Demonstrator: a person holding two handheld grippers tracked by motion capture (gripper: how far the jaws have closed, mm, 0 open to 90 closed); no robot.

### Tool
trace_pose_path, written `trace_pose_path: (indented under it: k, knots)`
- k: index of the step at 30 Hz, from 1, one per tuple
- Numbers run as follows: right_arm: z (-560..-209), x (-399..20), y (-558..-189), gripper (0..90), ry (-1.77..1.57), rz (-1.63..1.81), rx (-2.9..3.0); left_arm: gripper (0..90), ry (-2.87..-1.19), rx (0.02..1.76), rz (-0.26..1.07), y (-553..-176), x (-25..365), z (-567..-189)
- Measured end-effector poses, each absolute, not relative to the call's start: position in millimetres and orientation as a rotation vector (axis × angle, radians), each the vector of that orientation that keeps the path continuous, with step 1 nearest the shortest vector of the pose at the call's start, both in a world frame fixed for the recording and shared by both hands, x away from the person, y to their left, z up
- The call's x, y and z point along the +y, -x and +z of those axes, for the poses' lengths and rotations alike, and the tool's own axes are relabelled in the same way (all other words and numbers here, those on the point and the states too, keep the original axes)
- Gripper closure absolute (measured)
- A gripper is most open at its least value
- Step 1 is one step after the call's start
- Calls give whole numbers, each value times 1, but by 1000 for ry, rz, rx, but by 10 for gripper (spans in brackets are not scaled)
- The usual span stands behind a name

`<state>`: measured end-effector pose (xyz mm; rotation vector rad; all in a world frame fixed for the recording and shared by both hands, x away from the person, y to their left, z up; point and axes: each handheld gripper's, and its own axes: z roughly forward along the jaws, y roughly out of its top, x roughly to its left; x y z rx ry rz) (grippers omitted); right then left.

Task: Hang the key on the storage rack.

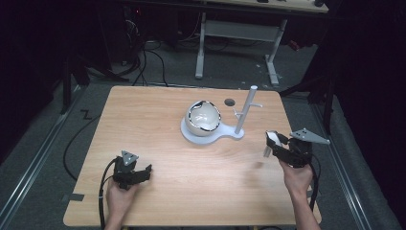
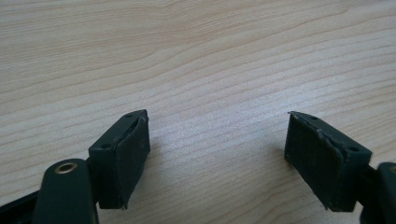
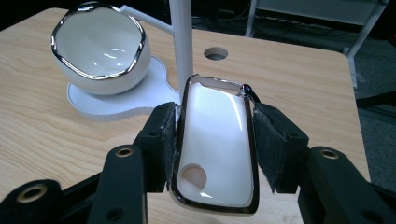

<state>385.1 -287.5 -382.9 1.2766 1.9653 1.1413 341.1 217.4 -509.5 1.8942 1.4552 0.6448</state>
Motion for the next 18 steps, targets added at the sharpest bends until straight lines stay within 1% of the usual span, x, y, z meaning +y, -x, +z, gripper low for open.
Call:
trace_pose_path:
  k: [18]
  knots:
    - [-364, -285, -391, 512, -1233, 1168, 1962, 225, -1894, 1456, 646, -341, 217, -509]
